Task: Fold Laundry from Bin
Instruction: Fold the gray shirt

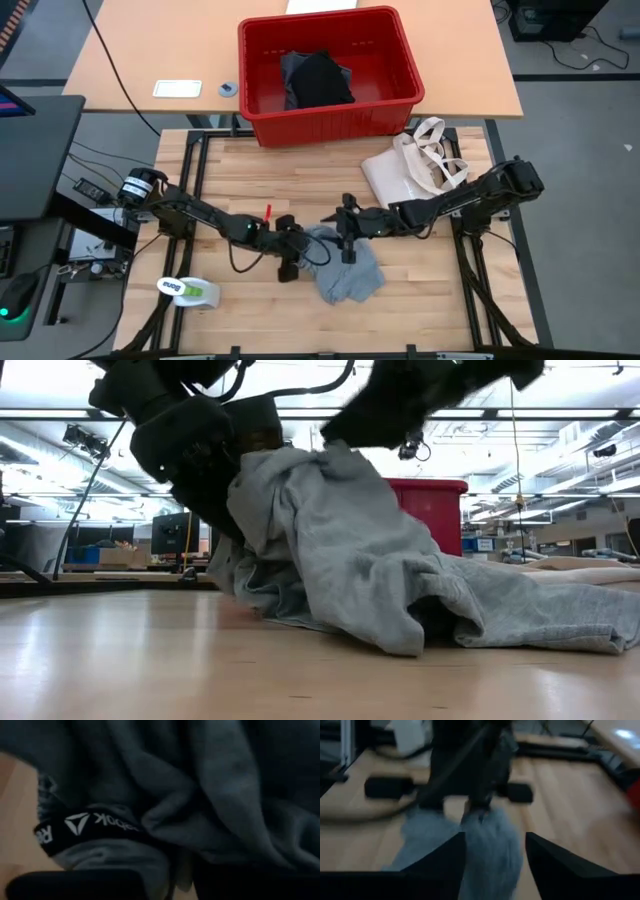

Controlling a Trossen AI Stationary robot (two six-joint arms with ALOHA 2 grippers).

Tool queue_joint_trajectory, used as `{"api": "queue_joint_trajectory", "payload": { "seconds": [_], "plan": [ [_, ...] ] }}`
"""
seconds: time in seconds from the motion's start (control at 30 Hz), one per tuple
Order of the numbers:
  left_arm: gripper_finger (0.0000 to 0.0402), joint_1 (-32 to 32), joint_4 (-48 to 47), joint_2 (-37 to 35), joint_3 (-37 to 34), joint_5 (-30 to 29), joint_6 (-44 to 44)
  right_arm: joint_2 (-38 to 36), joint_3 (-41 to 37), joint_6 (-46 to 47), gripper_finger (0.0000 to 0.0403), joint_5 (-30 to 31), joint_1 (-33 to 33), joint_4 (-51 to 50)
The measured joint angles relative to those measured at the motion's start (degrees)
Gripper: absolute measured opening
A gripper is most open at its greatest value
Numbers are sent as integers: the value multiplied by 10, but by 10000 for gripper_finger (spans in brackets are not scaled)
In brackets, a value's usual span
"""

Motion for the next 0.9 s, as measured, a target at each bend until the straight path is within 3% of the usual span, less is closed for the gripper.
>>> {"api": "queue_joint_trajectory", "payload": {
  "seconds": [0.17, 0.23, 0.37, 0.47, 0.73, 0.9],
  "plan": [
    [150, -14, -105, -52, 9, -4, -6, -10, 43, -4, 246, 68, -3, -82],
    [162, -24, -153, -93, 15, -31, -20, -12, 58, 1, 246, 79, -3, -146],
    [166, -49, -201, -167, 18, -64, -29, -21, 70, 48, 240, 30, 3, -222],
    [165, -75, -184, -181, 18, -64, -33, -19, 62, 95, 235, 0, 33, -236],
    [164, -121, -68, -66, 31, -71, -7, 9, 42, 219, 228, 134, 167, -256],
    [164, -76, -74, 9, 108, -75, 35, 9, 22, 295, 228, 137, 206, -275]
  ]
}}
